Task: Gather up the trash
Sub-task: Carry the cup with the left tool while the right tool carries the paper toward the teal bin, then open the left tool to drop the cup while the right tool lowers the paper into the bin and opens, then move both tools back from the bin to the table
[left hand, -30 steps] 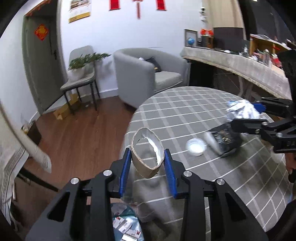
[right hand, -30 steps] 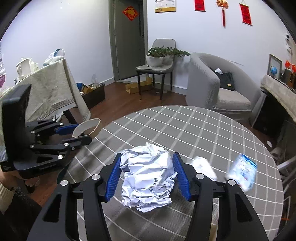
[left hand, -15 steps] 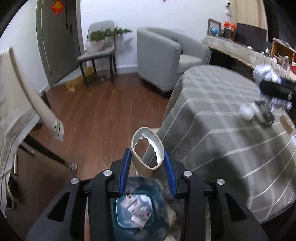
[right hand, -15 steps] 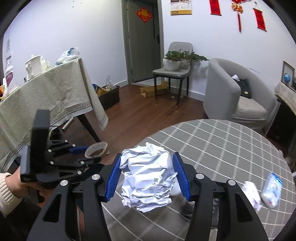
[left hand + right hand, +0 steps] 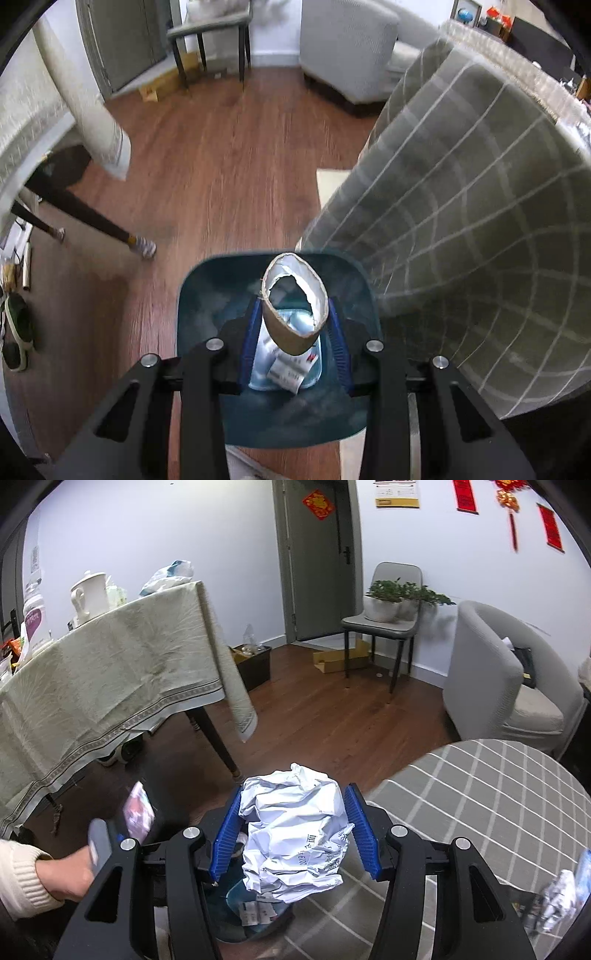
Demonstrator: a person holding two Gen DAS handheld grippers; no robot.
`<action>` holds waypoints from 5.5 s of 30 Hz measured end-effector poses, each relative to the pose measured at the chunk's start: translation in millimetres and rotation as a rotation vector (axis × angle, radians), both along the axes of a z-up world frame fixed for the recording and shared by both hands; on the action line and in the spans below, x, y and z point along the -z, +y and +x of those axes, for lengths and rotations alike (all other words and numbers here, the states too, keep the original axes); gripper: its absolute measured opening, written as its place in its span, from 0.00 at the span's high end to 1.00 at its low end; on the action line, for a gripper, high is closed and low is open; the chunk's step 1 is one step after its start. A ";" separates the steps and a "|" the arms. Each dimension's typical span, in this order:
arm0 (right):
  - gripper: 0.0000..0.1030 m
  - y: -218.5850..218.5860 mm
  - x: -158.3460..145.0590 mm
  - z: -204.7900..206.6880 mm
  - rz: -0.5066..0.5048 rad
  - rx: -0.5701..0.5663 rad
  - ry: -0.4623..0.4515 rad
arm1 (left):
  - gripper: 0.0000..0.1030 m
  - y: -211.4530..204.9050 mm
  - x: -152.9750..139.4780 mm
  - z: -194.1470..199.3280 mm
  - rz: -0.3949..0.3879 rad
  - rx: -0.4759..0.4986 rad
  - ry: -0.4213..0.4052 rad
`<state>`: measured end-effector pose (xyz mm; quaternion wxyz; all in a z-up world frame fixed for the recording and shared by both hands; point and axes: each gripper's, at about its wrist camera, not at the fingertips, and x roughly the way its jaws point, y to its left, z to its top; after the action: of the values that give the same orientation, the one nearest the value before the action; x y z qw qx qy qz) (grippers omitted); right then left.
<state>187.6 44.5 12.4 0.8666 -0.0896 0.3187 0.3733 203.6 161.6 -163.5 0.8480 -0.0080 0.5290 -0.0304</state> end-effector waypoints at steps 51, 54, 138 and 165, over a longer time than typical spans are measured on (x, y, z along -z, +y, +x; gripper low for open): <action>0.46 151.0 172.3 15.6 -0.288 -0.046 0.359 | 0.47 129.8 -76.0 -54.0 -0.113 -0.212 -0.215; 0.46 157.6 186.6 14.4 -0.312 -0.053 0.381 | 0.50 127.4 -92.7 -56.4 -0.105 -0.200 -0.256; 0.28 -123.9 16.9 -19.8 -0.097 0.177 0.010 | 0.22 -101.2 -150.2 18.7 -0.071 0.166 -0.458; 0.27 -245.2 15.1 -43.8 -0.118 0.299 0.041 | 0.44 -198.1 -113.3 43.4 -0.063 0.340 -0.382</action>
<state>143.7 -200.6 -2.7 0.8990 -0.0841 0.3675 0.2226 247.0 -36.5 -50.2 0.9146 0.0607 0.3518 -0.1900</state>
